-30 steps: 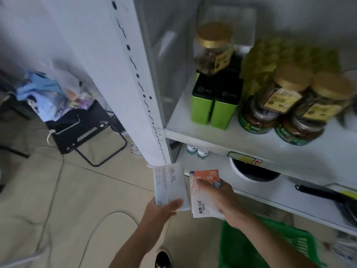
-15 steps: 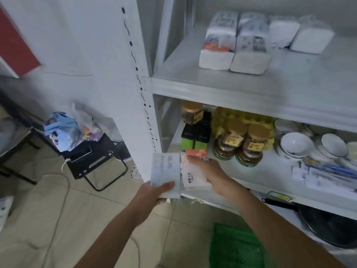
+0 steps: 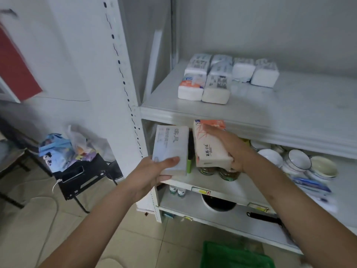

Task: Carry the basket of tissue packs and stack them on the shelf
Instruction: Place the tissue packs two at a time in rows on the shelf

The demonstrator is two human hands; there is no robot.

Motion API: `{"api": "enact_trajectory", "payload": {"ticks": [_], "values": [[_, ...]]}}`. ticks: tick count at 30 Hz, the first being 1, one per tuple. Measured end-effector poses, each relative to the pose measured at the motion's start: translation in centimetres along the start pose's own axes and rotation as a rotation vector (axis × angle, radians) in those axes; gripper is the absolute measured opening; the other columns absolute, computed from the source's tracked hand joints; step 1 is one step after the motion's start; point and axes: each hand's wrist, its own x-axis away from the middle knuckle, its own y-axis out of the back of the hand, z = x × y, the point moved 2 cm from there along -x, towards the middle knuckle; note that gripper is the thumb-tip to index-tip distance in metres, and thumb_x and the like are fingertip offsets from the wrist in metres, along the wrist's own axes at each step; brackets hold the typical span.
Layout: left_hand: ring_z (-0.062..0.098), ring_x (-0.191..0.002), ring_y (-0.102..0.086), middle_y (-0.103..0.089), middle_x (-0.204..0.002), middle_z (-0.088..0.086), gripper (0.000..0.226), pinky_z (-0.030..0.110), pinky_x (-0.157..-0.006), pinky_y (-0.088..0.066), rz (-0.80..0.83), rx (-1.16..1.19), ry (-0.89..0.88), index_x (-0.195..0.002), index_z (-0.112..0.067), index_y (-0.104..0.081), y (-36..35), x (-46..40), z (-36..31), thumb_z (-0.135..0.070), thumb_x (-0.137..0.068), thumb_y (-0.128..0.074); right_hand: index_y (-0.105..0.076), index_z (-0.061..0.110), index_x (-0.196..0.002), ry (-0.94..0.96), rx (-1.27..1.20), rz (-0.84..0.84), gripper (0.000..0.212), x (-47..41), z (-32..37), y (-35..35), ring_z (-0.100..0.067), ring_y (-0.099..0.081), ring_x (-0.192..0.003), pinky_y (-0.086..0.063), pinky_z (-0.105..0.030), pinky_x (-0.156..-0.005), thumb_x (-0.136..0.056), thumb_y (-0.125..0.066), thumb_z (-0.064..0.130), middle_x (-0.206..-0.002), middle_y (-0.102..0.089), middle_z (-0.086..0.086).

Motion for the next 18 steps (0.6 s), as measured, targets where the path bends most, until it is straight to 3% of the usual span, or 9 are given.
{"api": "enact_trajectory", "payload": {"ticks": [4, 7, 11, 15, 18], "values": [[0.021, -0.105, -0.077, -0.08, -0.112, 0.007, 0.038, 0.03, -0.087, -0.062, 0.057, 0.015, -0.079, -0.122, -0.01, -0.071, -3.4, -0.3, -3.8, -0.019, -0.086, -0.079, -0.073, 0.013, -0.112, 0.085, 0.009, -0.051, 0.058, 0.8, 3.8, 2.9, -0.033, -0.077, -0.088, -0.058, -0.054, -0.095, -0.07, -0.088, 0.048, -0.099, -0.08, -0.016], [0.024, -0.111, -0.074, -0.079, -0.116, 0.008, 0.047, 0.04, -0.1, -0.056, 0.108, -0.013, -0.13, -0.125, -0.01, -0.069, -6.5, -1.2, -6.1, -0.021, -0.081, -0.082, -0.073, 0.014, -0.117, 0.126, -0.006, -0.091, 0.059, 1.0, 5.8, 5.5, -0.033, -0.077, -0.092, -0.058, -0.052, -0.096, -0.071, -0.087, 0.049, -0.102, -0.08, -0.015], [0.016, -0.1, -0.078, -0.082, -0.108, 0.002, 0.043, 0.028, -0.08, -0.063, 0.101, -0.047, -0.161, -0.122, -0.013, -0.07, -11.4, -3.0, -8.2, -0.02, -0.082, -0.084, -0.073, 0.015, -0.115, 0.173, -0.051, -0.118, 0.057, 0.9, 7.5, 9.3, -0.032, -0.078, -0.095, -0.062, -0.046, -0.088, -0.071, -0.087, 0.048, -0.103, -0.081, -0.014], [0.019, -0.112, -0.073, -0.08, -0.115, -0.002, 0.058, 0.041, -0.102, -0.057, 0.126, -0.138, -0.199, -0.124, -0.019, -0.072, -15.6, -5.7, -10.1, -0.036, -0.071, -0.092, -0.074, 0.018, -0.121, 0.196, -0.084, -0.153, 0.069, 0.2, 8.6, 13.4, -0.033, -0.077, -0.101, -0.056, -0.05, -0.1, -0.064, -0.09, 0.053, -0.107, -0.08, -0.014], [0.016, -0.114, -0.071, -0.08, -0.114, -0.007, 0.054, 0.039, -0.103, -0.055, 0.16, -0.216, -0.19, -0.122, -0.023, -0.073, -18.0, -7.3, -10.9, -0.041, -0.074, -0.089, -0.073, 0.018, -0.121, 0.168, -0.081, -0.18, 0.073, 0.0, 9.1, 15.8, -0.033, -0.077, -0.1, -0.055, -0.052, -0.102, -0.061, -0.09, 0.055, -0.106, -0.08, -0.014]]}}
